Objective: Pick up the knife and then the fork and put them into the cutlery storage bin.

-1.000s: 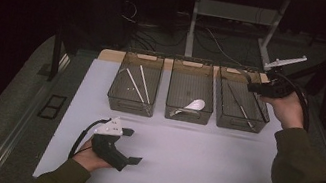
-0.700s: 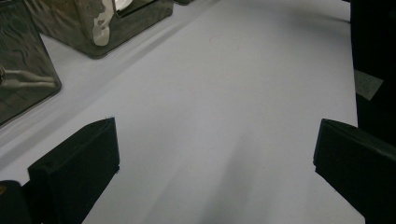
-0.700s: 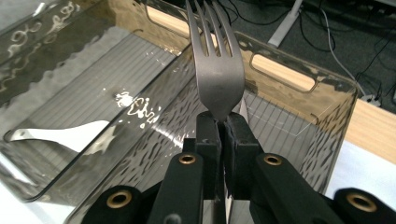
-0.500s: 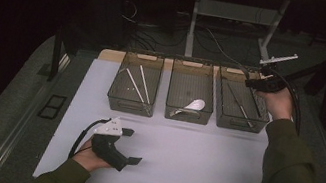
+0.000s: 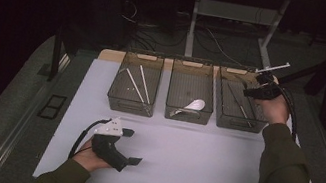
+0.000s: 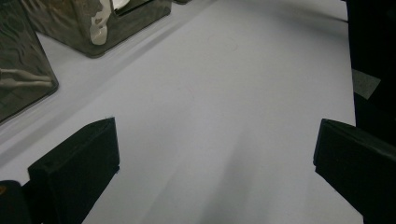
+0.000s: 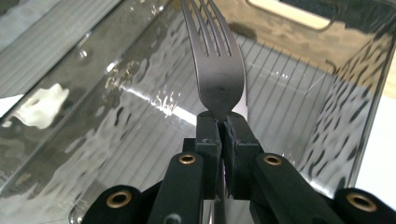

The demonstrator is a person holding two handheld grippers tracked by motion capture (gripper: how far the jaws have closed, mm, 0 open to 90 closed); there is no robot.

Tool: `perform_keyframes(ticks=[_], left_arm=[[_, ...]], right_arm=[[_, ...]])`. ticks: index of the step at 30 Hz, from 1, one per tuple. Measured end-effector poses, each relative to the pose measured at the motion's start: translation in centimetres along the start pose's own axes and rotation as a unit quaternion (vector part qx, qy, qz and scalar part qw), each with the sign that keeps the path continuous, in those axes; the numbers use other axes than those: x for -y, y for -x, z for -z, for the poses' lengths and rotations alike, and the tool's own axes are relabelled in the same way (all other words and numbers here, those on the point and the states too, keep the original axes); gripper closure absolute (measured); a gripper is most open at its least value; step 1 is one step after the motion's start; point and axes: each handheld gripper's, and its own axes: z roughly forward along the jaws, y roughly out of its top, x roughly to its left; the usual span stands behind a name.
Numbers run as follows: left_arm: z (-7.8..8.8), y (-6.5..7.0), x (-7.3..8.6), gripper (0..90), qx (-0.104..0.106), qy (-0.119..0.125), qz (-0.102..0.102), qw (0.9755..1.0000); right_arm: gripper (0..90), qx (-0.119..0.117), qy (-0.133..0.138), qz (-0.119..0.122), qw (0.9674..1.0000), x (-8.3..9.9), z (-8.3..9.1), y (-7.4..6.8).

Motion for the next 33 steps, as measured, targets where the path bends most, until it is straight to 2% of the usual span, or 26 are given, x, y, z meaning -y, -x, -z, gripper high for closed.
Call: perform_keyframes(ticks=[10,14,24,30,33], left_arm=[[0.0,0.0,0.0,0.0,0.000,-0.001,0.000,1.0000],[0.0,0.0,0.0,0.0,0.000,0.000,0.001,1.0000],[0.0,0.0,0.0,0.0,0.001,0.000,0.000,1.0000],[0.0,0.0,0.0,0.0,0.001,0.000,0.000,1.0000],[0.0,0.0,0.0,0.0,0.000,0.001,0.000,1.0000]], right_arm=[[85.0,0.008,-0.032,-0.007,0.9994,0.7,-1.1,0.2],[84.8,0.007,-0.046,-0.017,0.9988,0.9,-1.5,0.3],[83.3,0.010,-0.073,-0.007,0.9972,0.9,-2.3,0.0],[82.9,0.013,-0.068,-0.008,0.9976,0.8,-2.0,0.1],[78.7,0.008,-0.061,-0.011,0.9980,0.8,-1.8,0.2]])
